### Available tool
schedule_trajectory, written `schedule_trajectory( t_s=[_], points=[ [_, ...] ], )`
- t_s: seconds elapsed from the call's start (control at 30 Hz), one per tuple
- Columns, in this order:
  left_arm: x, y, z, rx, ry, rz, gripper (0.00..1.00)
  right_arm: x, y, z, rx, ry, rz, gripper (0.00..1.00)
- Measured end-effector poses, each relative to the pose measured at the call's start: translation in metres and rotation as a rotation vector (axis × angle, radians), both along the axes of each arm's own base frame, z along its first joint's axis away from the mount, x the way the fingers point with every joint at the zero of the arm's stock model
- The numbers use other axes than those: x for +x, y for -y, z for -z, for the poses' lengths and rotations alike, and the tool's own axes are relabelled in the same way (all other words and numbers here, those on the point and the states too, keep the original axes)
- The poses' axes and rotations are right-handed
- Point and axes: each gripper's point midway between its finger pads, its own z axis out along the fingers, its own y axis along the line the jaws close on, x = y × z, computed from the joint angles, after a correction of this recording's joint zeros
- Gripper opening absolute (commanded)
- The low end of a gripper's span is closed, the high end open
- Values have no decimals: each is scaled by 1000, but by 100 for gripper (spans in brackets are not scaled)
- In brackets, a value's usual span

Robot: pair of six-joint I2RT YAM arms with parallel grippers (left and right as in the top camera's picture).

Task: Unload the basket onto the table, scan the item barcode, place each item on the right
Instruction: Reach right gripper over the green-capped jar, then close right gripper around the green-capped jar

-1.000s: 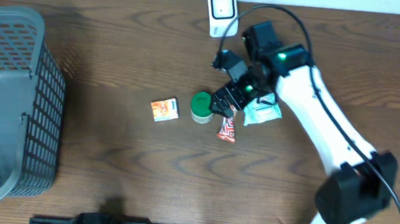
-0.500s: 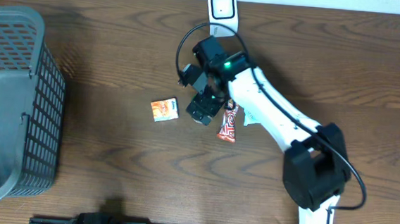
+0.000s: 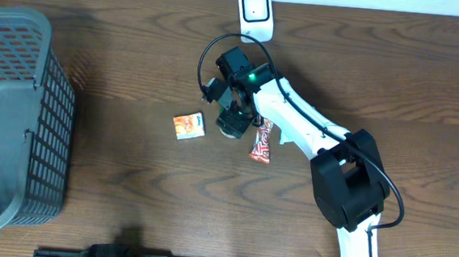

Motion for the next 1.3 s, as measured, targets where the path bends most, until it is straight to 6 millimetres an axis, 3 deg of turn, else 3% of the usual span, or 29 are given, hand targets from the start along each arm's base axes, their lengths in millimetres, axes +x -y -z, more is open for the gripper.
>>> schedule_trajectory(
  t_s=[0.2, 0.27, 0.33, 0.37, 0.4, 0.57, 0.7, 0.9, 1.3],
  points=[
    [0, 0, 0, 0, 0, 0, 84, 2, 2, -2, 9, -33, 223, 59],
    [0, 0, 0, 0, 0, 0, 84, 2, 5, -2, 5, -48, 317, 75],
    [0, 0, 0, 0, 0, 0, 84, 3, 6, -3, 12, -64, 433, 79],
    [0, 0, 0, 0, 0, 0, 84, 4, 6, -5, 17, -66, 470, 94],
    [0, 0, 0, 0, 0, 0, 84, 7, 5, -7, 28, -67, 514, 99],
    [0, 0, 0, 0, 0, 0, 84, 11, 3, -20, 49, -77, 629, 99],
    [0, 0, 0, 0, 0, 0, 84, -1, 12, -32, -1, -129, 694, 99],
    [0, 0, 0, 0, 0, 0, 84, 1, 8, -56, 19, -130, 714, 99],
    [0, 0, 0, 0, 0, 0, 84, 9, 0, -48, 47, -127, 702, 99]
  ],
)
